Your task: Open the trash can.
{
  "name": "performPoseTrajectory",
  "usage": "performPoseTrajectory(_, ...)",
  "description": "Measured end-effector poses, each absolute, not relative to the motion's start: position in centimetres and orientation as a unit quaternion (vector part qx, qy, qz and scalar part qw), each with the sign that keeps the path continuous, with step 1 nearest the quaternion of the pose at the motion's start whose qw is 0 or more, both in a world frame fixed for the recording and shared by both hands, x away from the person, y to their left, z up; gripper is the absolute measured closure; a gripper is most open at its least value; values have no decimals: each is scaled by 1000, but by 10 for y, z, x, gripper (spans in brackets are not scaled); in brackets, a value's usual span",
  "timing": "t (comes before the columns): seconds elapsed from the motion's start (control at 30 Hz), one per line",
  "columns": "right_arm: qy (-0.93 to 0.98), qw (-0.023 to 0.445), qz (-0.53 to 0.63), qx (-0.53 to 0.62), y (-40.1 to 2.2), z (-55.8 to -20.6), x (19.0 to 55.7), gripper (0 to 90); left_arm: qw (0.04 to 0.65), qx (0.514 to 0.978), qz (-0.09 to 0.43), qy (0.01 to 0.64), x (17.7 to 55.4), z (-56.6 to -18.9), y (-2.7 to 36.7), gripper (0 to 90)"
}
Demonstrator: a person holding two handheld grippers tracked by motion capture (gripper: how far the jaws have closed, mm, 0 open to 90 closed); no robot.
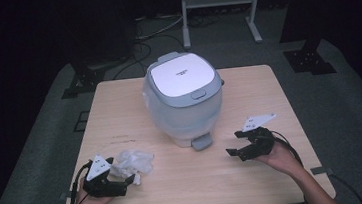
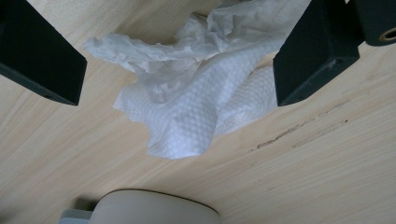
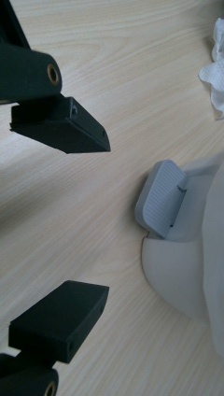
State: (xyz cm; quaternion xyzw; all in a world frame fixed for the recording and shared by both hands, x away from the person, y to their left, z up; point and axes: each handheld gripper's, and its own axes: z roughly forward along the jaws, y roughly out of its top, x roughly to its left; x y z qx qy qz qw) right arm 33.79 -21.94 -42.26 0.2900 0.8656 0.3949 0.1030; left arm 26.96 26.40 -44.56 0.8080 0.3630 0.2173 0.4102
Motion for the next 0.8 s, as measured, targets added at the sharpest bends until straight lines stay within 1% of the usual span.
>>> performPoseTrajectory(0.43,881,102,380,265,-194,-413,345,248,408,810,218,360,270,-446,264,20)
performPoseTrajectory(0.5,882,99,379,261,-190,-413,347,267,408,810,217,361,269,-446,265,20)
performPoseTrajectory(0.7,883,93,381,257,-180,-415,351,275,411,809,215,362,270,-446,265,20)
performPoseTrajectory(0.77,885,93,380,253,-177,-415,353,287,416,807,211,361,270,-445,265,20)
performPoseTrajectory(0.8,885,91,381,253,-174,-414,354,309,417,808,211,360,269,-445,264,20)
